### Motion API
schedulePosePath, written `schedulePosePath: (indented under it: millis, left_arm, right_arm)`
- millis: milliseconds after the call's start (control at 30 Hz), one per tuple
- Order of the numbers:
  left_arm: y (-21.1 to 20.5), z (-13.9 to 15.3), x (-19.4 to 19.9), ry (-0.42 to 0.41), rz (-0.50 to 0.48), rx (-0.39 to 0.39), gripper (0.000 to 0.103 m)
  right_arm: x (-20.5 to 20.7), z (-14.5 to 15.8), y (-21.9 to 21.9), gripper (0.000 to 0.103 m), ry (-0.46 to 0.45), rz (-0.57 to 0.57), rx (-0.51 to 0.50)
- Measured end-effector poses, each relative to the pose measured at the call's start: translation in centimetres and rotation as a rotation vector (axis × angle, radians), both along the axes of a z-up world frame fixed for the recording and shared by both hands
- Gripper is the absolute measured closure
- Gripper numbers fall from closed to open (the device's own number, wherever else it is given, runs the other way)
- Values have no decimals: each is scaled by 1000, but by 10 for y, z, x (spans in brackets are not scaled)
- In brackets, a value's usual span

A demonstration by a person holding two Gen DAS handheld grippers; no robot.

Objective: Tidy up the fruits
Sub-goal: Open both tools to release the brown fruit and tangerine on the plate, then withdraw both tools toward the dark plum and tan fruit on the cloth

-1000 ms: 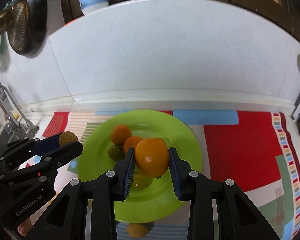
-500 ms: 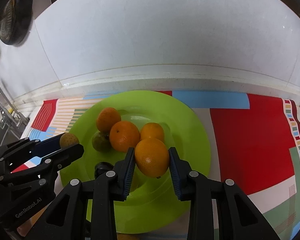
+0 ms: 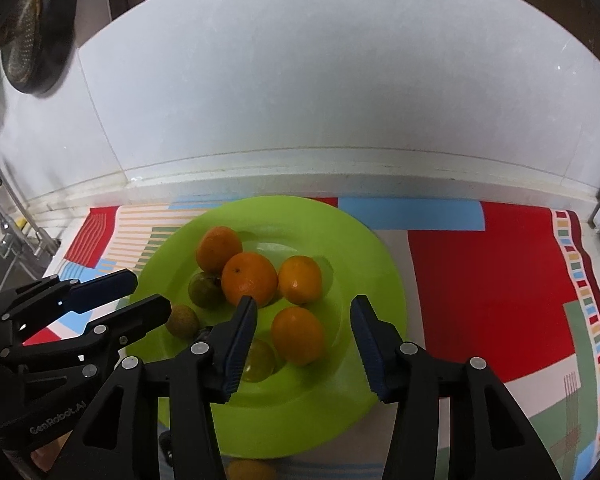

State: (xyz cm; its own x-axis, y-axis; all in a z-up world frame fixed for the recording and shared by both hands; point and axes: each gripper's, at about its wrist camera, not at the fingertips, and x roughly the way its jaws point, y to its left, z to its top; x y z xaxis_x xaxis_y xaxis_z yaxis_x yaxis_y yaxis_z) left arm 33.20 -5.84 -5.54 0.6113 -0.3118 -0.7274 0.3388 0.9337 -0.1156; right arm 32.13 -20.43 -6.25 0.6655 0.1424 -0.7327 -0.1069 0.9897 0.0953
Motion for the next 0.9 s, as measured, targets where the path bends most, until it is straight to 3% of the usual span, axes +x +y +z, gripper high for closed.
schedulePosePath:
  millis: [267,400,900]
  left_arm:
    - [8,26,-23,-54,15,-7,63]
    - [11,37,-37,-74,21,-12,57]
    - [16,67,-94,-162,-5,-4,50]
  right_arm:
    - [-23,24,0,53,-50,2,6]
    - [-38,38,2,53,-83,5,1]
    - [-97,73,9,53,-166,24,-19]
